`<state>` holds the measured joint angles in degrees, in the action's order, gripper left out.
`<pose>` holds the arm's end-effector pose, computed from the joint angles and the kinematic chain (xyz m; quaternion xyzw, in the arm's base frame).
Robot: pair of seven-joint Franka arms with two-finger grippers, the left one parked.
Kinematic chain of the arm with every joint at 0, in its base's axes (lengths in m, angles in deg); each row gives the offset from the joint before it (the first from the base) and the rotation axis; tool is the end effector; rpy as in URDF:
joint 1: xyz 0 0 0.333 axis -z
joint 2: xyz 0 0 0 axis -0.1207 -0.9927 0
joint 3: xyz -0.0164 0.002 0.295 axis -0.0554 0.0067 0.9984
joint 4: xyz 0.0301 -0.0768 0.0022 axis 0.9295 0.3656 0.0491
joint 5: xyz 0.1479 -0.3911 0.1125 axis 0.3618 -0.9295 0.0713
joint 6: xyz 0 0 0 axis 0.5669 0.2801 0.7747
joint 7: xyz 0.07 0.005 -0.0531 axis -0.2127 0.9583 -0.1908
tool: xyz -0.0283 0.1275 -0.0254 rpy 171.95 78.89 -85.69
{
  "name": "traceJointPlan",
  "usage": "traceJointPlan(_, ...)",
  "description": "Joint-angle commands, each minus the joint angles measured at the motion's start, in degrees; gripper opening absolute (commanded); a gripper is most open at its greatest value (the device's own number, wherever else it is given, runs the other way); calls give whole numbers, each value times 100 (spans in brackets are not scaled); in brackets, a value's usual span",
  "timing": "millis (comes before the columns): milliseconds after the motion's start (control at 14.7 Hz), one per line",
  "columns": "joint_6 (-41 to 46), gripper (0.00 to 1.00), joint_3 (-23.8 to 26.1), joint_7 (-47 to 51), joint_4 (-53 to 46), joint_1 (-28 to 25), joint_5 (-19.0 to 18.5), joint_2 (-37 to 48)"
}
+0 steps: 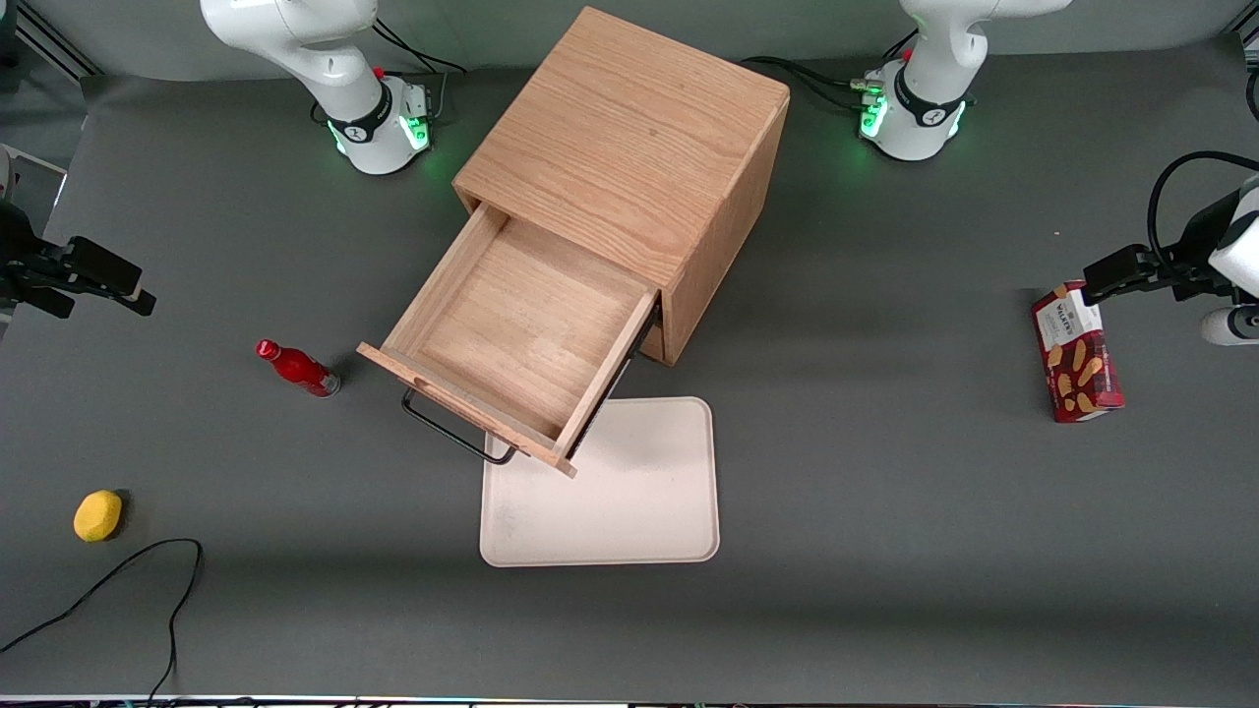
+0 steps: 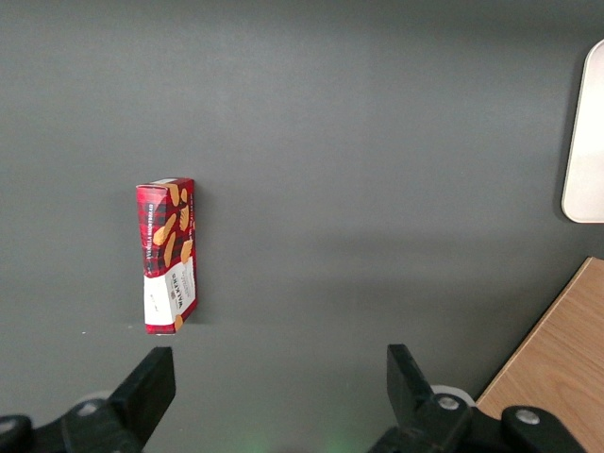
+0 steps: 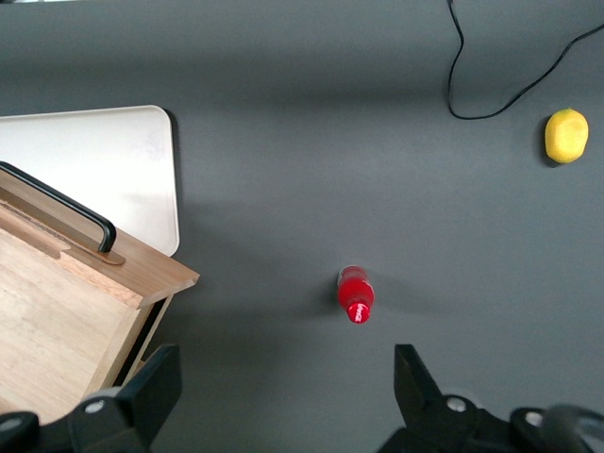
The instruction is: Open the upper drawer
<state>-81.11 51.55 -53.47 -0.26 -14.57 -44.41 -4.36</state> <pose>0.6075 -0.0166 0.5952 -0.9987 0.0233 -0.0345 0.0301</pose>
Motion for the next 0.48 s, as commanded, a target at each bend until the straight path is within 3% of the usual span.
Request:
traceJointPlan(0,-96,100,24,-180,134,78,-74,98)
traceJointPlan(409,-227,100,24,-188,90,87,-311,37)
